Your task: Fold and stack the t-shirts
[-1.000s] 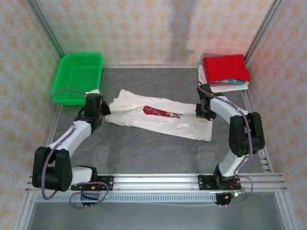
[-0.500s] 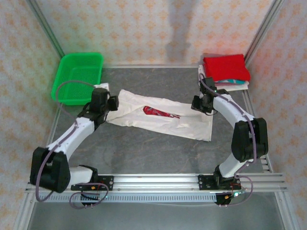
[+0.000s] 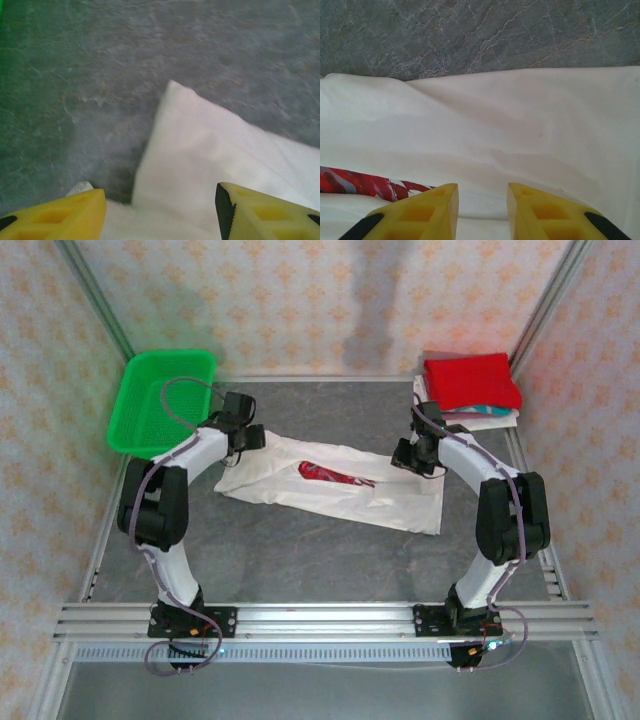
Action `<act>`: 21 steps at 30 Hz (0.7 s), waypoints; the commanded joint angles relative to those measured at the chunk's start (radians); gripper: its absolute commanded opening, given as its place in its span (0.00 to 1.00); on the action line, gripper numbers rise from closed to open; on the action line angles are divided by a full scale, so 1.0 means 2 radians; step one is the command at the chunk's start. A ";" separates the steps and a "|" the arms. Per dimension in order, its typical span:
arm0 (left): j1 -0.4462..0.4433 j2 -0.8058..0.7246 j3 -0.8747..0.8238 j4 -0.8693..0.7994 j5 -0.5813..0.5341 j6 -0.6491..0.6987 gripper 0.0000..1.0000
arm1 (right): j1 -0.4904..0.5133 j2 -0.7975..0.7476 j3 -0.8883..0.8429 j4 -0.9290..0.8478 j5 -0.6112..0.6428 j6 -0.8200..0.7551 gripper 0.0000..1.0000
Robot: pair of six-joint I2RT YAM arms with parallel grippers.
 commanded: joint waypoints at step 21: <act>-0.012 -0.069 -0.031 -0.070 -0.050 -0.057 0.00 | 0.003 0.018 0.017 -0.017 0.036 -0.007 0.33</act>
